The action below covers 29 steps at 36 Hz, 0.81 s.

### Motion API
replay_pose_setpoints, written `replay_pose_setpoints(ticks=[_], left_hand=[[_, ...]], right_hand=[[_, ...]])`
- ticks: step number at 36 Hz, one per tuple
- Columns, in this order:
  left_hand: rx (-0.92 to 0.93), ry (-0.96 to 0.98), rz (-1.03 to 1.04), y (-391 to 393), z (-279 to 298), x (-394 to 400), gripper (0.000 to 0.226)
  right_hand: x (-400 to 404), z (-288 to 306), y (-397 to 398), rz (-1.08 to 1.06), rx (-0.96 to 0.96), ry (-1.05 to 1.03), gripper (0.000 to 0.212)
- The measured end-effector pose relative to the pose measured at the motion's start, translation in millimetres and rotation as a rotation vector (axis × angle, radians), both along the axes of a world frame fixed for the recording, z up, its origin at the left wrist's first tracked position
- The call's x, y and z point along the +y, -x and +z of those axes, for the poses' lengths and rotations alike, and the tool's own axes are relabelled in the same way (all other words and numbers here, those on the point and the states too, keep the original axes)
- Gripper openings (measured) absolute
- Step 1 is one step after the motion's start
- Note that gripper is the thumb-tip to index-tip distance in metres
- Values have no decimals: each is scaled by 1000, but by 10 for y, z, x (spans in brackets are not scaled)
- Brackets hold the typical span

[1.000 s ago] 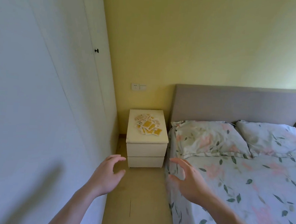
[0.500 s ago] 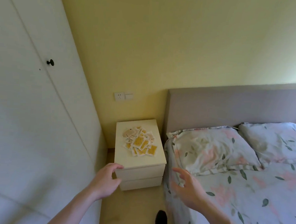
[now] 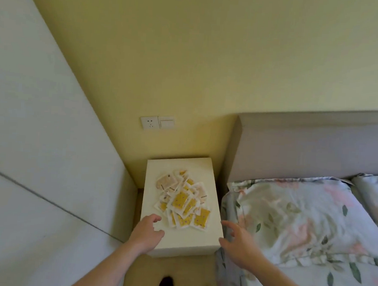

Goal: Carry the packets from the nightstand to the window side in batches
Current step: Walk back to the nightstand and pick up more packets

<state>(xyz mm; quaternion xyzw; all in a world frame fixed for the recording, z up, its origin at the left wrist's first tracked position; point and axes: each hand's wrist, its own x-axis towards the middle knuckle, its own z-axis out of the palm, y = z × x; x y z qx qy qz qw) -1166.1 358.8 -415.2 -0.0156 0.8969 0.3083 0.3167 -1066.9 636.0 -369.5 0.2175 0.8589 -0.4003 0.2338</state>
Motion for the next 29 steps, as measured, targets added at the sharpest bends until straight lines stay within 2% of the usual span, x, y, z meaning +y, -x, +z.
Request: replay_pose_setpoints(ticks=[7,13,18,23,26,29], left_hand=[[-81,56,-14,897,-811,406,58],[-80,97,3,1391,-1531,637,59],[-46,155,51,1588,-2077,721,75],[21,116,203,1710,-2412,809,68],[0,91,222,1711,-2507,854,61],[36,121,223,1684,-2558,856,65]], right_hand=[[91,-749,777,-58,-19,-48,57],[77,-1503,1167,-115,-29,-38,59],[18,-1983,1343,-196,-35,-25,58],[-23,-2363,1445,-217,-32,-27,61],[-25,-2511,1480,-217,-23,-40,61],[-24,-2598,1517,-222,-7,-54,60]])
